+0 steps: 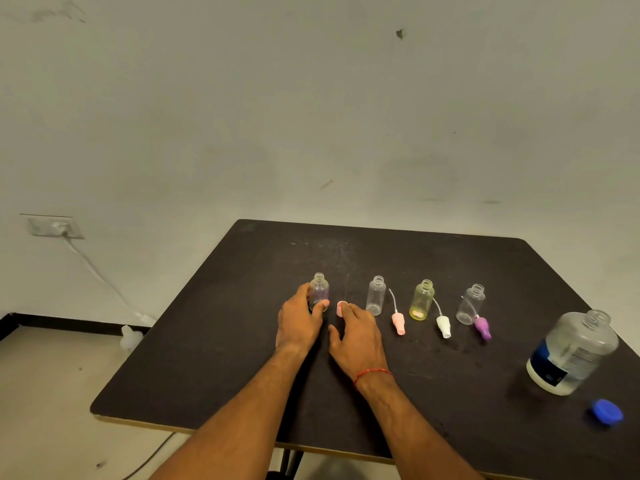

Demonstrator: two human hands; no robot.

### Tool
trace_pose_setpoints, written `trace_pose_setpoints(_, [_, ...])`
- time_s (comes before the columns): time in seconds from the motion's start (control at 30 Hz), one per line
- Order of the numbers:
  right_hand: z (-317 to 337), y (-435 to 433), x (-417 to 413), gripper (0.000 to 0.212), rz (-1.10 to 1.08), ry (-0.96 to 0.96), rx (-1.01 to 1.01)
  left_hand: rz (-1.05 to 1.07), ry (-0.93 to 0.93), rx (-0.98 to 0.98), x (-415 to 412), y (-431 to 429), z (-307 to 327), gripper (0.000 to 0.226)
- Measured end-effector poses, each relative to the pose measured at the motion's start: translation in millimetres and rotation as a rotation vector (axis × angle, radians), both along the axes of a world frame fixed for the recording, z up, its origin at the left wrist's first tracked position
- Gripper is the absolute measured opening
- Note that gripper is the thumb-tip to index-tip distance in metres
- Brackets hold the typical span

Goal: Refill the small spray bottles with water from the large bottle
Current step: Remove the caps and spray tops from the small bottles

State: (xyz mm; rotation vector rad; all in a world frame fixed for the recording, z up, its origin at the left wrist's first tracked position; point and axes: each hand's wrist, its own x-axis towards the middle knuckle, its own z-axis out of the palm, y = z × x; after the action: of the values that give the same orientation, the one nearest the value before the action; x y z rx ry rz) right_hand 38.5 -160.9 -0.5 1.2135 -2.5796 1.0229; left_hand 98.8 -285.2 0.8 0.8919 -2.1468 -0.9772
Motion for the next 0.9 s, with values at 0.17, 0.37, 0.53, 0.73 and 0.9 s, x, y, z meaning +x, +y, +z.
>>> trace_pose_setpoints(0.17, [1.8,-3.1,-0.4,0.054,-0.001,0.000,0.002,-0.003,-0.010,-0.016,-0.4,-0.4,-1.4,0.042])
trace_pose_setpoints(0.37, [3.1,-6.2,0.1,0.056,-0.012,0.049,0.031,-0.005,-0.019,-0.034,-1.0,-0.9,-2.4,0.044])
trace_pose_setpoints(0.53, [1.1,-6.2,0.8,0.058,-0.010,0.068,0.046,-0.006,-0.020,-0.033,-1.0,-1.7,-2.7,0.045])
trace_pose_setpoints(0.73, [1.4,-6.2,0.8,0.057,-0.001,0.063,0.044,-0.005,-0.016,-0.037,-0.7,-1.9,-3.2,0.045])
trace_pose_setpoints(0.9, [1.9,-6.3,0.5,0.060,-0.009,0.060,0.044,-0.007,-0.005,-0.037,-0.8,-1.8,-3.1,0.044])
